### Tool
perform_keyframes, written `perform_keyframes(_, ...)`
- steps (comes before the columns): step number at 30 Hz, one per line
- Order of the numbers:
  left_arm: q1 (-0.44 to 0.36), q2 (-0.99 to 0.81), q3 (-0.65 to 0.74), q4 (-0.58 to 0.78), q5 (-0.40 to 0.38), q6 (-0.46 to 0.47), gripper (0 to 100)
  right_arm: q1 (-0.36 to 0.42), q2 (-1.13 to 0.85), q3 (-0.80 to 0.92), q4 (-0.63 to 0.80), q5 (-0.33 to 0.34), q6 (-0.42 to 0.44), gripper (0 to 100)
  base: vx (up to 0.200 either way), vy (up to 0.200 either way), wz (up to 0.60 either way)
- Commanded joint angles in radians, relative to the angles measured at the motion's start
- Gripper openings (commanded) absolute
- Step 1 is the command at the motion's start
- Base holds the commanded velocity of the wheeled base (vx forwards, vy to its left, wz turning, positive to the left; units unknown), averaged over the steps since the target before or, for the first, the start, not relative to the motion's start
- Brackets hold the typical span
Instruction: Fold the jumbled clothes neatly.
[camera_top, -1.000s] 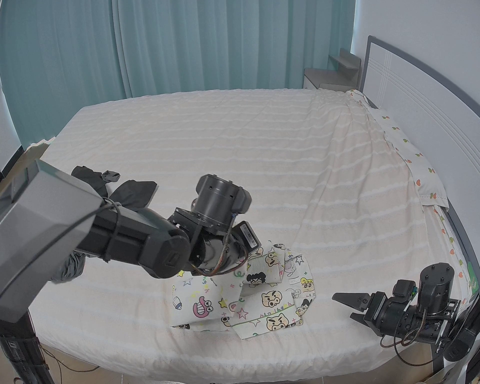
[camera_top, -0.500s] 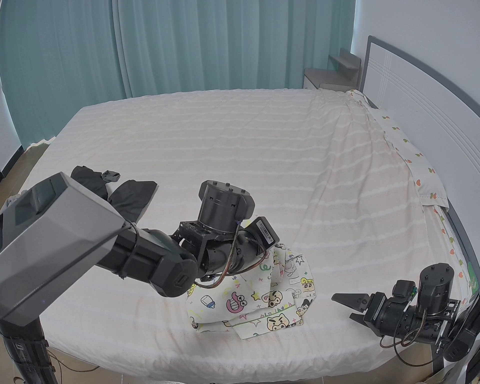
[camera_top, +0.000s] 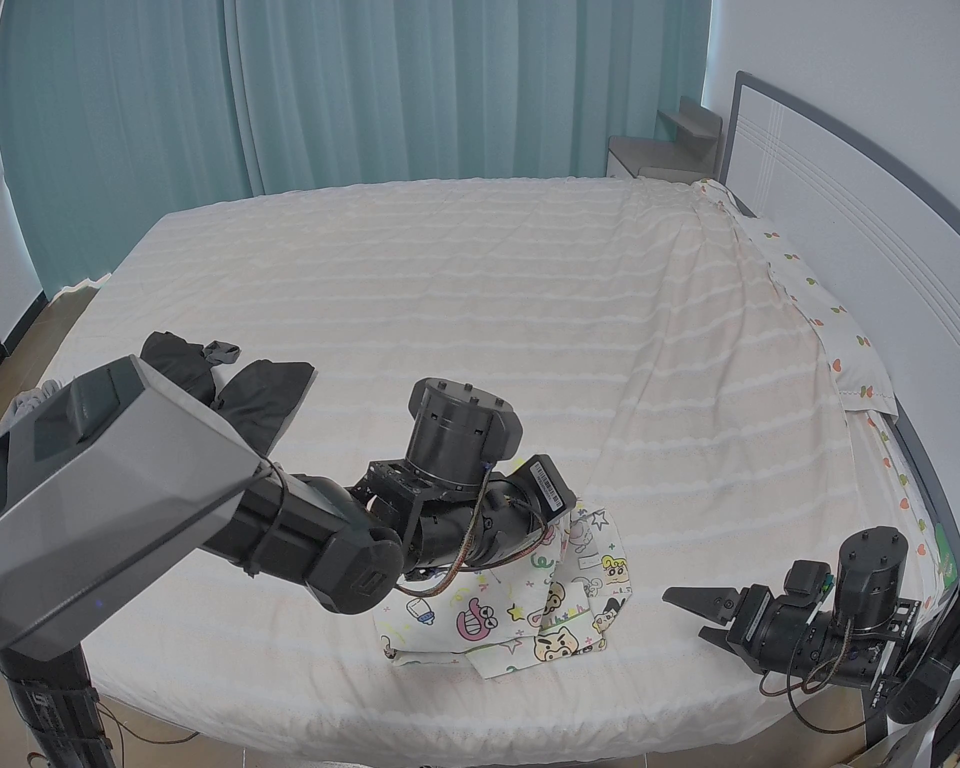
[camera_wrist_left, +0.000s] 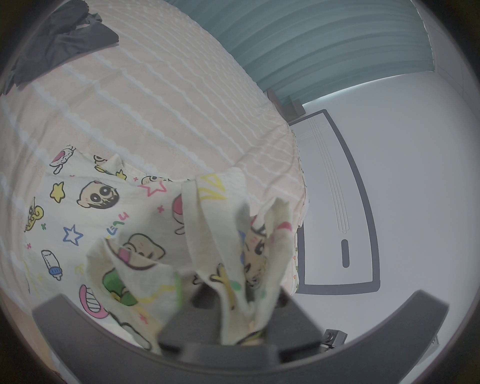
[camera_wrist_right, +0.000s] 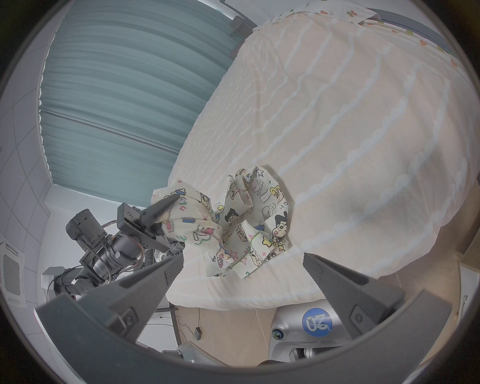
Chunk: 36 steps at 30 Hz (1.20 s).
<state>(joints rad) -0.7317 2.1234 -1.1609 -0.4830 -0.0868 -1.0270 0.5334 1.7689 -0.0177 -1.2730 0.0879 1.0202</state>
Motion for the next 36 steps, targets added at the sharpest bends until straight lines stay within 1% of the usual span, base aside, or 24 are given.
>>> perform_keyframes(1, 0.002, 0.0, -0.002, -0.003, 0.001, 0.001, 100, 0.0, 0.001, 0.018, 0.0, 0.0, 0.0, 100, 0.0, 0.0, 0.0)
perform_keyframes(9, 0.002, 0.0, -0.005, -0.003, 0.004, 0.005, 100, 0.0, 0.001, 0.018, 0.0, 0.0, 0.0, 100, 0.0, 0.0, 0.0)
perform_keyframes(16, 0.006, 0.003, -0.016, 0.0, 0.055, 0.012, 100, 0.0, 0.001, 0.018, 0.001, 0.001, 0.0, 100, 0.0, 0.0, 0.0)
perform_keyframes(19, 0.02, -0.046, 0.013, 0.009, 0.058, 0.012, 100, -0.001, 0.001, 0.018, 0.004, 0.001, 0.0, 100, 0.0, 0.0, 0.0)
perform_keyframes(22, 0.063, -0.157, 0.093, 0.021, 0.025, 0.015, 100, -0.003, -0.003, 0.018, 0.006, -0.002, -0.009, 100, 0.0, 0.0, 0.0)
perform_keyframes(23, 0.086, -0.201, 0.124, 0.029, -0.001, 0.016, 100, -0.006, -0.005, 0.018, 0.006, -0.005, -0.025, 100, 0.0, 0.0, 0.0)
perform_keyframes(25, 0.127, -0.266, 0.182, 0.053, -0.024, 0.016, 100, -0.01, -0.005, 0.018, 0.001, -0.019, -0.071, 100, 0.0, 0.0, 0.0)
perform_keyframes(26, 0.167, -0.319, 0.234, 0.075, -0.041, 0.015, 100, -0.02, 0.001, 0.018, 0.0, -0.033, -0.124, 100, 0.0, 0.0, 0.0)
perform_keyframes(28, 0.236, -0.385, 0.331, 0.083, -0.064, 0.013, 100, -0.023, 0.021, 0.013, -0.002, -0.05, -0.2, 100, 0.0, 0.0, 0.0)
perform_keyframes(29, 0.236, -0.385, 0.331, 0.083, -0.064, 0.013, 100, -0.023, 0.021, 0.013, -0.002, -0.05, -0.2, 100, 0.0, 0.0, 0.0)
perform_keyframes(30, 0.311, -0.433, 0.448, 0.078, -0.114, 0.018, 100, -0.02, 0.052, -0.021, -0.005, -0.054, -0.236, 100, 0.0, 0.0, 0.0)
perform_keyframes(32, 0.37, -0.473, 0.549, 0.069, -0.162, 0.025, 100, -0.02, 0.09, -0.073, -0.002, -0.063, -0.244, 100, 0.0, 0.0, 0.0)
perform_keyframes(34, 0.465, -0.51, 0.638, 0.034, -0.24, 0.039, 100, -0.015, 0.142, -0.136, 0.006, -0.092, -0.282, 100, 0.0, 0.0, 0.0)
perform_keyframes(35, 0.465, -0.51, 0.638, 0.034, -0.24, 0.039, 100, -0.015, 0.142, -0.136, 0.006, -0.092, -0.282, 100, 0.0, 0.0, 0.0)
perform_keyframes(36, 0.555, -0.533, 0.704, -0.009, -0.329, 0.044, 100, 0.002, 0.195, -0.188, 0.015, -0.109, -0.365, 100, 0.0, 0.0, 0.0)
